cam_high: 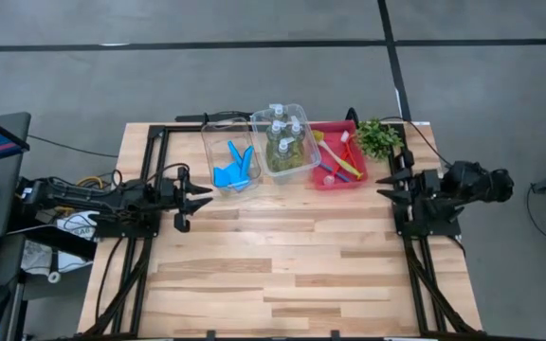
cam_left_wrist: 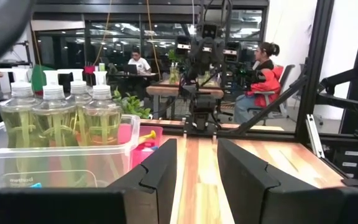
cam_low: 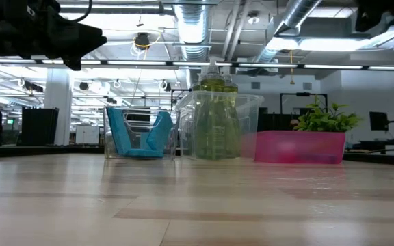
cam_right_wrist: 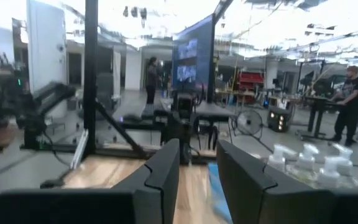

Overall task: Pick & Place Kitchen Sink Supplies
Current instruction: Return to Home Position

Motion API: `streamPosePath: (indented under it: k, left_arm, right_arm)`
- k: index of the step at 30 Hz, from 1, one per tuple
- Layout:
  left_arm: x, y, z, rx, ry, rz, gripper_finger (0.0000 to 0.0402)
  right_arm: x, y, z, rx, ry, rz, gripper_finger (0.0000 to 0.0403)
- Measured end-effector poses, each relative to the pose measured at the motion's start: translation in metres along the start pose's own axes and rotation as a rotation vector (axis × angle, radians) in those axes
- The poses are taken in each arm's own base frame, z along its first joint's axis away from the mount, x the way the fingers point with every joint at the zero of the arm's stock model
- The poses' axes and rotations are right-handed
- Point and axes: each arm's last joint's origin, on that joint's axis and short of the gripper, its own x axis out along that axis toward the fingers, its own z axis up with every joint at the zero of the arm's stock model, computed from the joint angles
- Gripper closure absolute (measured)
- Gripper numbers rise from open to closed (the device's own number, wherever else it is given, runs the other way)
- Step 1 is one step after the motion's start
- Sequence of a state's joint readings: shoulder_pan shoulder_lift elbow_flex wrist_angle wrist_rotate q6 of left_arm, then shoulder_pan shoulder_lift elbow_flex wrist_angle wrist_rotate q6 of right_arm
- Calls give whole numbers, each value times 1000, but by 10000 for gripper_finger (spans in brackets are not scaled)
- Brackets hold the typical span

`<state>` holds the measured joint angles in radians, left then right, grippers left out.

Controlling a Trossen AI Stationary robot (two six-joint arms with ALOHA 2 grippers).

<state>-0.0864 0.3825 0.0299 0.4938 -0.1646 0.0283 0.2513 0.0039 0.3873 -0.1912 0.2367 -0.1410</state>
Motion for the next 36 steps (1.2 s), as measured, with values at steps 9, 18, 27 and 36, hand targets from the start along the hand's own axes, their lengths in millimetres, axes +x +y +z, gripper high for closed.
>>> streamPosePath:
  k: [9,18,27,36]
  left_arm:
    - [0,0,0,40,-3,2,284]
    - [0,0,1,52,-6,3,284]
    - [0,0,1,51,-14,3,284]
    - [0,0,2,49,-25,4,284]
  right_arm:
    - [9,0,-21,-45,25,-76,302]
    - [20,-3,-69,-108,50,-276,302]
    - [22,-6,-101,-117,130,-339,302]
    - [23,-7,-103,-28,115,-249,302]
